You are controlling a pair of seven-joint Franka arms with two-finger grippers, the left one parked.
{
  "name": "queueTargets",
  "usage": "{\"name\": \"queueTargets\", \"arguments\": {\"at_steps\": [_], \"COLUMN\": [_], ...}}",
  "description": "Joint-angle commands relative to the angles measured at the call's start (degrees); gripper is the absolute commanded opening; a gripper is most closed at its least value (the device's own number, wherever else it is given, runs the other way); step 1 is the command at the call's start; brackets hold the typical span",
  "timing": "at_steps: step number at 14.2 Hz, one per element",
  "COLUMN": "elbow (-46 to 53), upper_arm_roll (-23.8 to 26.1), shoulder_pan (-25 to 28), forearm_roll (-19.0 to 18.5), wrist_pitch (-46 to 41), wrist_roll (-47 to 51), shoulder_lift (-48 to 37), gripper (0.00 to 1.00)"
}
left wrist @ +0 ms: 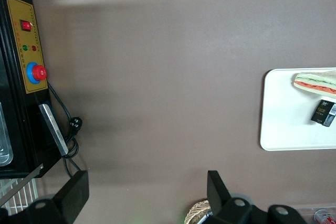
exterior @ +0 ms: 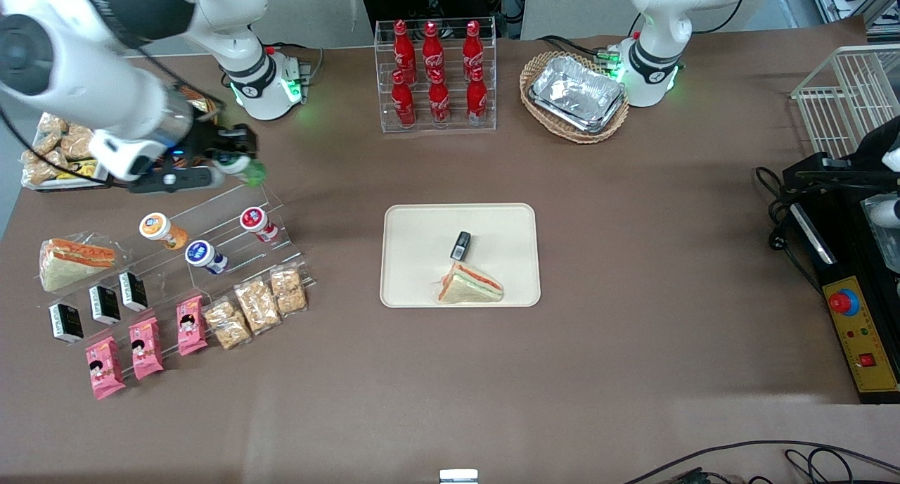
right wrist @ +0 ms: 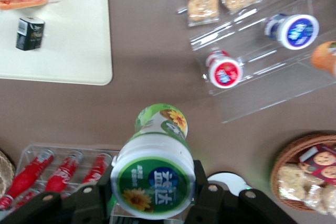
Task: Place green gum on tray
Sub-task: 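Lift the green-labelled bottle up off the rack with the right gripper, then carry the held bottle over the cream tray beside the black box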
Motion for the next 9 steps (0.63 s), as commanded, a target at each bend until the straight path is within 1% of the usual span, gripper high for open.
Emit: {"name": "queueTargets", "arguments": {"at_steps": [1, 3, 5, 7, 9], "elbow": [1.1, 0.4, -2.0, -5.8, -6.1], "upper_arm_roll": [-0.4, -0.4, -0.4, -0.4, -0.4], "shoulder_pan": [6.7, 10.3, 11.2, 13.5, 15.2], "forearm_roll": [1.4, 1.6, 5.8, 6.2, 6.3], "wrist_pitch": [4.2, 7.2, 11.9, 18.9, 22.3], "wrist_roll": [10.0, 13.5, 14.1, 14.2, 14.8], "shoulder_lift": [3.8, 6.4, 8.3, 9.0, 11.4], "gripper": [0.34, 0.34, 0.34, 0.34, 0.34]}}
